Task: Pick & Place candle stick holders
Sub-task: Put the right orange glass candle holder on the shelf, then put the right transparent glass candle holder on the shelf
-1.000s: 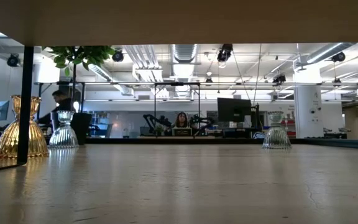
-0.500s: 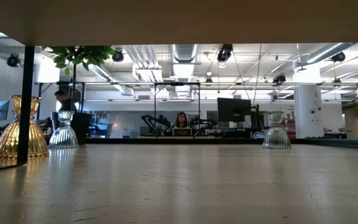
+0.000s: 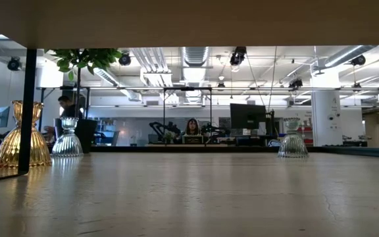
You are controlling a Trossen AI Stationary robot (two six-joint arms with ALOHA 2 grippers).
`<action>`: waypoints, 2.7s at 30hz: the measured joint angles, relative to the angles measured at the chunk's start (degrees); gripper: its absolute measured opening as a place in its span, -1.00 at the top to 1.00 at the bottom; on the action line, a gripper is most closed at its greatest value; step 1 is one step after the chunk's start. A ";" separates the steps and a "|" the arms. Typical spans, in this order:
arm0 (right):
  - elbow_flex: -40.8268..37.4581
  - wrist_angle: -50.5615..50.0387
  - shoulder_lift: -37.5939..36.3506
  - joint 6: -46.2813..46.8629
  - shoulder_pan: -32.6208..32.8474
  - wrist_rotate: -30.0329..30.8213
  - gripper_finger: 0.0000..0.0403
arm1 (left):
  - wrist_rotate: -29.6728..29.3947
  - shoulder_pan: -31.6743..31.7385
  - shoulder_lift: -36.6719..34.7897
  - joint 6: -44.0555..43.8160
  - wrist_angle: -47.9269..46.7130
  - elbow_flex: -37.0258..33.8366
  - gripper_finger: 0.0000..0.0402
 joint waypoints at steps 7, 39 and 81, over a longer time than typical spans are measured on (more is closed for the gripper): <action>0.02 -0.15 0.02 0.02 0.00 0.15 0.79 | 0.00 0.00 0.00 -0.02 0.00 0.00 -0.14; 1.18 0.31 0.00 1.95 0.00 -0.46 0.75 | 0.00 0.02 0.00 -0.22 0.07 0.00 -0.14; 1.92 3.55 -0.07 5.29 0.00 0.37 0.31 | 0.02 0.02 -0.07 -0.21 0.09 0.25 -0.14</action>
